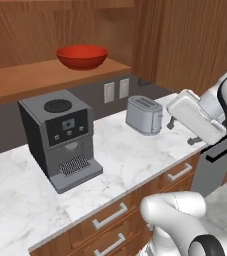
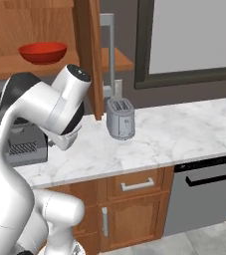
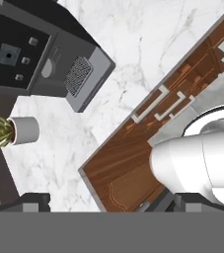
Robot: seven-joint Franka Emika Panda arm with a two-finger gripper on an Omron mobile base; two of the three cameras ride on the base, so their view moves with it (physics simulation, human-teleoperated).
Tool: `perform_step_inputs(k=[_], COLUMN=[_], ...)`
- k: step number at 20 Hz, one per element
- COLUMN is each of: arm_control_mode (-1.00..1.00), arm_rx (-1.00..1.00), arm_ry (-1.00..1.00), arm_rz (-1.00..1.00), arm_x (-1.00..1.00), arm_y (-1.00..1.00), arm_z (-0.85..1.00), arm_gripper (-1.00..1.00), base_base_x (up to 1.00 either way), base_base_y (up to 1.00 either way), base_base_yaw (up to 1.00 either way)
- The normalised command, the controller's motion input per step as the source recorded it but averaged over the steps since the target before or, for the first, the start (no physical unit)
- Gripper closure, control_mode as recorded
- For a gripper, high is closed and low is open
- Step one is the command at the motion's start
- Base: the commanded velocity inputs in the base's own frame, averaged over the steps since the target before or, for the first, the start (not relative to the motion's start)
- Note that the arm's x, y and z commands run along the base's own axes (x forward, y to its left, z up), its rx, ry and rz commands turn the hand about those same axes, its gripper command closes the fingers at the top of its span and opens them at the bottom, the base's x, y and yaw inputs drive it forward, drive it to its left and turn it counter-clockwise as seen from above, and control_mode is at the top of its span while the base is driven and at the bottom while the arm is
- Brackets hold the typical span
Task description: Move the bowls from the cabinet to the plates on the dining table.
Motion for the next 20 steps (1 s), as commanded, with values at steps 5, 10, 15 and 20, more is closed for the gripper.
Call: perform_step_inputs(k=[5,10,15,20], arm_control_mode=[1.00,1.00,1.00,1.00], arm_rx=[0.00,0.00,0.00,0.00], arm_ry=[0.00,0.00,0.00,0.00], arm_rz=[0.00,0.00,0.00,0.00], arm_x=[0.00,0.00,0.00,0.00], arm_y=[0.00,0.00,0.00,0.00], arm_z=[0.00,0.00,0.00,0.00], arm_gripper=[-1.00,-1.00,-1.00,-1.00], base_base_x=[0.16,0.10,0.04,-0.01], base_base_y=[0.35,0.18,0.06,0.23], base_base_yaw=[0.09,0.17,0.23,0.17])
